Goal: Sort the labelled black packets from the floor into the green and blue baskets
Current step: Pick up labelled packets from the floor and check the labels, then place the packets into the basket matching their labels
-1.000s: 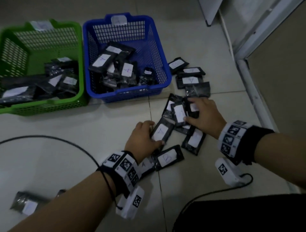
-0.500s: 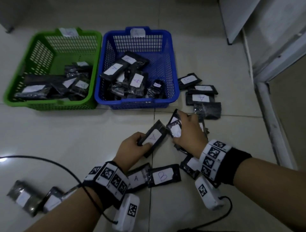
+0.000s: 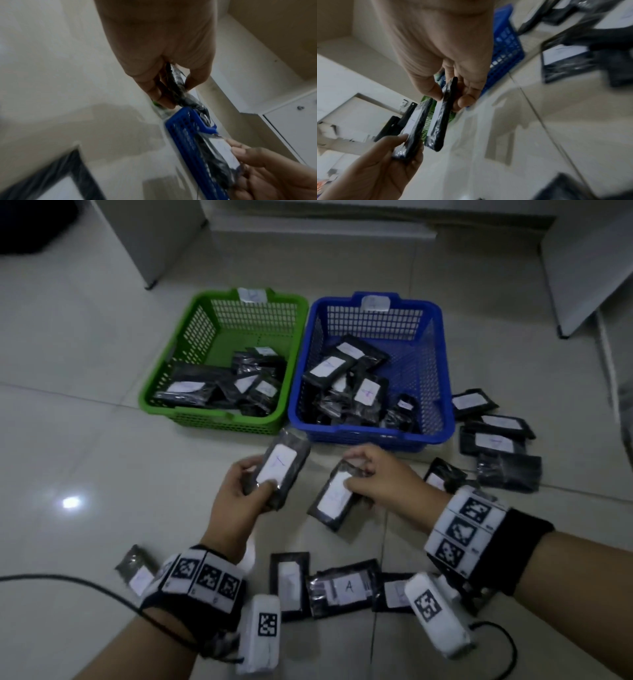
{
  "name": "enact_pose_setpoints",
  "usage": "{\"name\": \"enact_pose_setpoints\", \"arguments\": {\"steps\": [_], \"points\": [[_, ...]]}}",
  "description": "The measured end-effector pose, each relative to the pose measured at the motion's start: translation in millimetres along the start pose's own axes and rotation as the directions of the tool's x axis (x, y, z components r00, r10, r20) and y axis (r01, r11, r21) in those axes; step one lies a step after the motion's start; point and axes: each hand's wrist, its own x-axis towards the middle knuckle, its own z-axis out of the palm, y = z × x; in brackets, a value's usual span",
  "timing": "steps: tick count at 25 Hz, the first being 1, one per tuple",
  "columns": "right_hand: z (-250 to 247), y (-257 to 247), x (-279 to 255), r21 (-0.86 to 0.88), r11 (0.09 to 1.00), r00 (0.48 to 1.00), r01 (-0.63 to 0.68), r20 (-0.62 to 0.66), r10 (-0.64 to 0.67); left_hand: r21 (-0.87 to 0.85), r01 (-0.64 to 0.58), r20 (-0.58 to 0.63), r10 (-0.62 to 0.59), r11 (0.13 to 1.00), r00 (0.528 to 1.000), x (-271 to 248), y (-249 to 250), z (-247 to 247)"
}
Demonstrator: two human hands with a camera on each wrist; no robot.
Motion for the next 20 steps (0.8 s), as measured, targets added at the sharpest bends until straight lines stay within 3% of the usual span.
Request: {"name": "enact_pose_setpoints", "arguments": {"steps": [2,4,7,9,13,17,20], "points": [[15.7,-33.8,19.7,0.029,0.995,0.995,0.096,0.005,-0.096,-0.069,-0.06,-0.13,0.051,0.996,0.99,15.3,17.5,-23.1],[30.2,-63.5,45.7,0.046,0.986,0.986,0.158,-0.069,-0.155,-0.134,-0.111,-0.23,0.079,0.985,0.97,29.6,33.6,-42.3],[51.2,-96.3,93.4,0.115,0.984,0.972,0.136,-0.207,-0.11,-0.185,-0.154,-0.297,0.094,0.971,0.95,52.5,52.1,-65.7],[62.1,-106.3,118.8,0.083,0.991,0.958,0.105,-0.274,-0.078,-0.196,-0.154,-0.301,0.09,0.968,0.949,65.3,58.6,-72.7],[76.3,-112.3,140.0,-0.194,0.975,0.935,0.105,-0.316,-0.163,-0.222,-0.132,-0.286,0.065,0.966,0.956,81.1,61.7,-72.0],[77.1,-107.0,135.0,-0.396,0.901,0.93,0.177,-0.232,-0.285,-0.244,-0.112,-0.255,0.048,0.963,0.966,87.7,54.4,-55.5],[54.6,-89.9,112.4,-0.432,0.864,0.905,0.257,-0.206,-0.372,-0.223,-0.119,-0.184,0.078,0.968,0.98,87.6,54.4,-30.0]]}}
